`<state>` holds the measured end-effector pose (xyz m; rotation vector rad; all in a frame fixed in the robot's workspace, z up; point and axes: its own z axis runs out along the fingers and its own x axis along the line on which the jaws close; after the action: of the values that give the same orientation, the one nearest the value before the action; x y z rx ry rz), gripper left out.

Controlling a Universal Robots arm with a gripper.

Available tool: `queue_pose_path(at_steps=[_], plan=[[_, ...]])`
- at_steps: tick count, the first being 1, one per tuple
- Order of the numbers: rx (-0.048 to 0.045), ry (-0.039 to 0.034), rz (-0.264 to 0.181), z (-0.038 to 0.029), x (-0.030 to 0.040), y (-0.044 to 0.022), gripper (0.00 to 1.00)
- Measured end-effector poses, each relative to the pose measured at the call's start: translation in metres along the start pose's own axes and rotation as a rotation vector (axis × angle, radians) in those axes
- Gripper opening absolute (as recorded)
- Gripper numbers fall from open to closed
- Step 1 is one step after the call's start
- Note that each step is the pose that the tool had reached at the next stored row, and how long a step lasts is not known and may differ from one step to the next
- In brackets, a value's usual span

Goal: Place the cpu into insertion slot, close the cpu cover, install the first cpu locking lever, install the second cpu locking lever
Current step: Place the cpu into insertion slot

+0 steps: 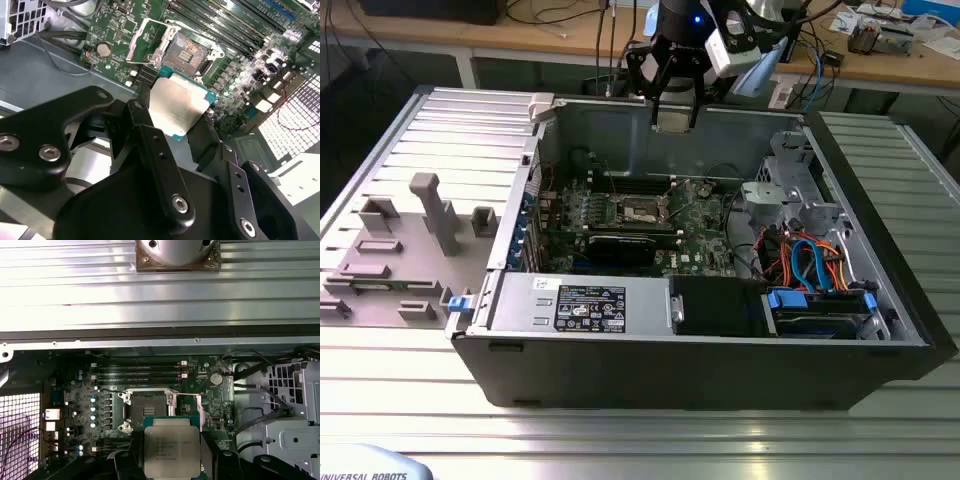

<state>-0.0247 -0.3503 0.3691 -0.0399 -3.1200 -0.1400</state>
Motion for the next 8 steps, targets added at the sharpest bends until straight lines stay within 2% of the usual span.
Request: queue_pose_path(at_steps=[5,8], plan=[[0.0001,0.0,0.001,0.0,0.0001,0.0,0.54],[-0.0006,-0.0032,0.035,0.0003,0.0002,0.0,0.54]])
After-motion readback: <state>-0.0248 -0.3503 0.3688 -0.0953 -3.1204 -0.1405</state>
